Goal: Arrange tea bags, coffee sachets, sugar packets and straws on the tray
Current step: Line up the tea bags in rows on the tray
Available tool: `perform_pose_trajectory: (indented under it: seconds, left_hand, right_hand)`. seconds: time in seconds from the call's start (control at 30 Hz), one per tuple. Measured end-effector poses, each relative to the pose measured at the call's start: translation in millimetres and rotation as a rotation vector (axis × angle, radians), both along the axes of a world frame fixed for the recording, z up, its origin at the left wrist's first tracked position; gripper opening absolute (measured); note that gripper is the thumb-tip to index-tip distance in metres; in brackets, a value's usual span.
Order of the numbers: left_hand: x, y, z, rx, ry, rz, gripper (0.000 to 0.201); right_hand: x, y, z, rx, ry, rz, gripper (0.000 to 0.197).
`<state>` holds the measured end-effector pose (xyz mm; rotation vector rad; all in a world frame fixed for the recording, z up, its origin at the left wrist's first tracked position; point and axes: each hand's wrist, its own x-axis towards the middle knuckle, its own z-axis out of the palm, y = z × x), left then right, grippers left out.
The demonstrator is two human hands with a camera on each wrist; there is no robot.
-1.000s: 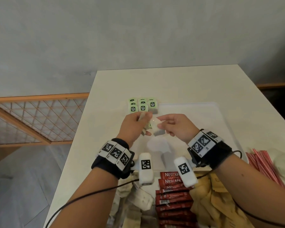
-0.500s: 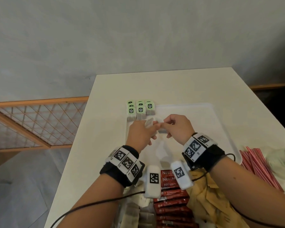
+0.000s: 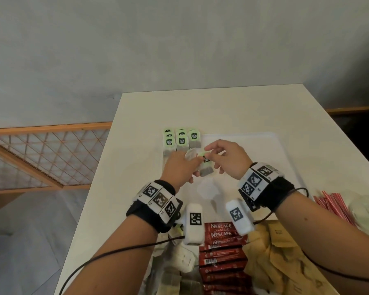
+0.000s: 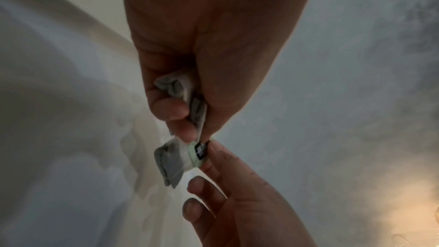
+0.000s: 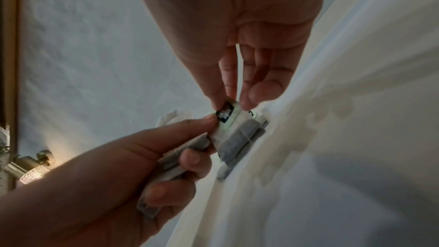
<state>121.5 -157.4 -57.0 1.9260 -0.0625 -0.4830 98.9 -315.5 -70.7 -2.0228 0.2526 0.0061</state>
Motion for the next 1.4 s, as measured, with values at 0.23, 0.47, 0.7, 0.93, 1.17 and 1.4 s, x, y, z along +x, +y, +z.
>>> perform_pose_trajectory:
  seconds: [0.23, 0.47, 0.7, 0.93, 1.17, 1.4]
  left_hand:
    - [17, 21, -12, -0.134, 0.246, 0.003, 0.019]
    - [32, 44, -13, -0.336, 0.429, 0.102, 0.022]
    - [31, 48, -16, -0.347, 0.393, 0.123, 0.024]
    - [25, 48, -15, -0.287, 0.255, 0.168, 0.020]
    - [14, 35, -8, -0.123, 0.087, 0.076, 0.015]
    - [2, 30, -7, 0.055, -0.061, 0.124, 0.008]
  right_hand:
    - [36, -2, -22, -0.019, 0.131, -0.007, 0.006]
    - [74, 0, -26, 0.031, 0.065, -0.128, 0.011]
    - [92, 10, -25, 0.067, 0.030, -0.160, 0.011]
    - [80, 8, -15, 0.112, -0.007, -0.208, 0.030]
    - [34, 17, 5, 0.207, 0.016, 0.059, 0.006]
    - [7, 21, -4, 0.091, 0.016, -0.057, 0.010]
